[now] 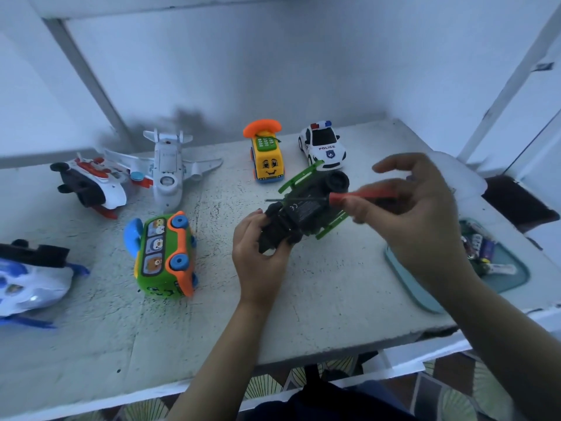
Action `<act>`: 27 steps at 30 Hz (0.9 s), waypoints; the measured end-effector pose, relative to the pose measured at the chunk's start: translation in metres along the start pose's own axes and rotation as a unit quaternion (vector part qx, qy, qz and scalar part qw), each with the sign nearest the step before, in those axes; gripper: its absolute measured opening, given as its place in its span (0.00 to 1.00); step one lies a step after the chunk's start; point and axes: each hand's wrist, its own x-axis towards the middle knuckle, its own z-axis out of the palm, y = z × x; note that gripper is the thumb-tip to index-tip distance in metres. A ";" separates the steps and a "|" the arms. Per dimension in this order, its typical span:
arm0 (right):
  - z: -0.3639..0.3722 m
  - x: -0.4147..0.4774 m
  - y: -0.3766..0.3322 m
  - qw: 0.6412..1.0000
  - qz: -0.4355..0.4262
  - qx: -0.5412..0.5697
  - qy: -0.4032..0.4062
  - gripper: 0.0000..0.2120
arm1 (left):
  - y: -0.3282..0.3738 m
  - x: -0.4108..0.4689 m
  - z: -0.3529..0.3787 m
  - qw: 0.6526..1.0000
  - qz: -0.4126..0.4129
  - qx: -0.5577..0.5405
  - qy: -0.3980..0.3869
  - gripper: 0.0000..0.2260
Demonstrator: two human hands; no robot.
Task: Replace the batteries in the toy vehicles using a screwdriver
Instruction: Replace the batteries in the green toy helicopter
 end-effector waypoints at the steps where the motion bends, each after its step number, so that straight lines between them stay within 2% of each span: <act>1: 0.002 0.002 -0.003 0.999 0.001 0.046 0.026 0.27 | 0.001 -0.001 0.000 1.000 0.006 -0.003 -0.010 0.21; 3: 0.007 0.008 -0.007 0.992 -0.005 0.104 0.070 0.23 | 0.001 -0.002 0.001 1.000 0.011 0.003 -0.025 0.20; 6: 0.010 0.017 -0.009 0.985 -0.017 0.144 0.089 0.13 | -0.002 -0.002 0.002 0.999 0.007 0.010 -0.029 0.20; 11: 0.019 0.021 -0.010 0.988 -0.099 0.102 0.055 0.03 | -0.001 -0.001 0.002 1.000 0.011 0.009 -0.028 0.20; 16: 0.029 0.023 -0.015 0.977 -0.198 0.057 0.052 0.06 | 0.000 -0.001 0.002 0.999 0.016 0.008 -0.029 0.21; 27: 0.039 0.028 -0.005 0.975 -0.220 0.005 0.012 0.07 | 0.000 -0.001 0.001 0.999 0.017 0.009 -0.025 0.21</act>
